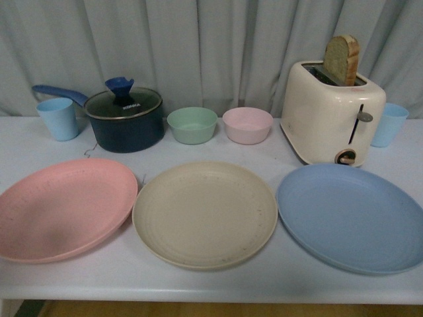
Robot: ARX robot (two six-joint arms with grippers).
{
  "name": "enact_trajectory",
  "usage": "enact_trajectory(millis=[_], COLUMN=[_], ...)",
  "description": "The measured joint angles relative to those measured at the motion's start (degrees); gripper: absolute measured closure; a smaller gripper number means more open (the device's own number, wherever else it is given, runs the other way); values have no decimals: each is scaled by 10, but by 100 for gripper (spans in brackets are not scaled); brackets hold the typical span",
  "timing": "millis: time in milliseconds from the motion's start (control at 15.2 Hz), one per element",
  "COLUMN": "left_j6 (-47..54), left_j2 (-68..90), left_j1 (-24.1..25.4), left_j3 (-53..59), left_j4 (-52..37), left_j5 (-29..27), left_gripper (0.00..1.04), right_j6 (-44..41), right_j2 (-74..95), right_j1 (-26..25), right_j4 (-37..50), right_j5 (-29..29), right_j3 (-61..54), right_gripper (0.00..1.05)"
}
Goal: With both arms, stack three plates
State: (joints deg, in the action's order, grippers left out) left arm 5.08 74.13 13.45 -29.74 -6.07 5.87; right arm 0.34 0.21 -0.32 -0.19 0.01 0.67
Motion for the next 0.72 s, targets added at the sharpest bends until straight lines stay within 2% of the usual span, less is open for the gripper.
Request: enact_trajectory(millis=[264, 725], left_j6=[44, 85], left_j2=[210, 438], left_j1=[4, 23], left_j3=[-140, -354], left_j4=[6, 64], left_j5=[40, 70], left_gripper=[7, 7], right_j6=[0, 0], right_j2=[0, 0], right_j1=[0, 0], right_j4=[0, 0], right_j5=[0, 0], right_j3=[0, 0], right_gripper=[6, 6])
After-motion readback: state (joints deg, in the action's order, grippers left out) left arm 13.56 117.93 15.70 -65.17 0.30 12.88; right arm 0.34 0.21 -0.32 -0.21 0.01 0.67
